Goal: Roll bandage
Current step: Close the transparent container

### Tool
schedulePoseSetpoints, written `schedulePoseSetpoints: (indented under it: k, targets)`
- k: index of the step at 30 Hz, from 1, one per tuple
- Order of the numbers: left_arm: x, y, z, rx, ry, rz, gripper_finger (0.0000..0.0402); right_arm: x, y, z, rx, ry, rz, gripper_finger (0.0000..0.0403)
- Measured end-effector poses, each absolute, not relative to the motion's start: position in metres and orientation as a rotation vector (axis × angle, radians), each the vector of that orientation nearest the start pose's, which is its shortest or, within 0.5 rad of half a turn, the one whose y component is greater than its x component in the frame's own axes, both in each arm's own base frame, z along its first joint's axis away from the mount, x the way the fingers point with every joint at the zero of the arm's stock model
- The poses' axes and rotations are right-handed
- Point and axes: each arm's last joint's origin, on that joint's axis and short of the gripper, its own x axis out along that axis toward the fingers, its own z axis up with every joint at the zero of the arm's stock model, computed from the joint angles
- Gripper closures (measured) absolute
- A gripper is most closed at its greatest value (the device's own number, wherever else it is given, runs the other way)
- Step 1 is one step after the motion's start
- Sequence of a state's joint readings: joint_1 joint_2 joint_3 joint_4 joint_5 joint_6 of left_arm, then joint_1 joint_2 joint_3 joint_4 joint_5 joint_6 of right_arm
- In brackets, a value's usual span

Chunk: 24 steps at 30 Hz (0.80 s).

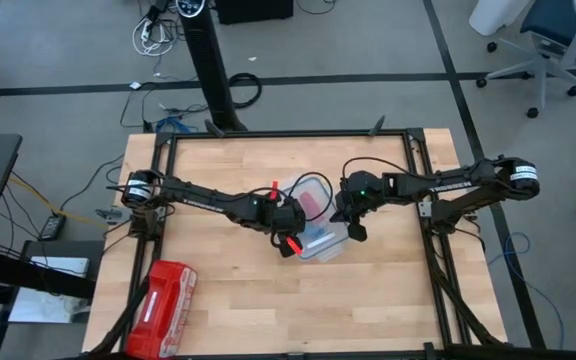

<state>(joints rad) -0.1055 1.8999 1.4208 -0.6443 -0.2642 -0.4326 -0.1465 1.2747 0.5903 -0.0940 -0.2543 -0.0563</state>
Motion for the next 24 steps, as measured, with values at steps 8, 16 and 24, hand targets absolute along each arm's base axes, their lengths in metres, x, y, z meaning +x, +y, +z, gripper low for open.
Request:
schedulePoseSetpoints:
  k: [8,16,24]
  targets:
    - [0.388,-0.034,0.206,-0.186,1.067,0.390,0.0266,0.240,-0.024,0.177,0.093,0.782,0.118,0.0400]
    - [0.400,-0.047,0.211,-0.127,0.934,0.294,0.0266,0.238,-0.024,0.174,0.116,0.814,0.109,0.0401]
    - [0.404,-0.059,0.233,-0.073,0.768,0.252,0.0266,0.238,-0.025,0.174,0.135,0.812,0.089,0.0400]
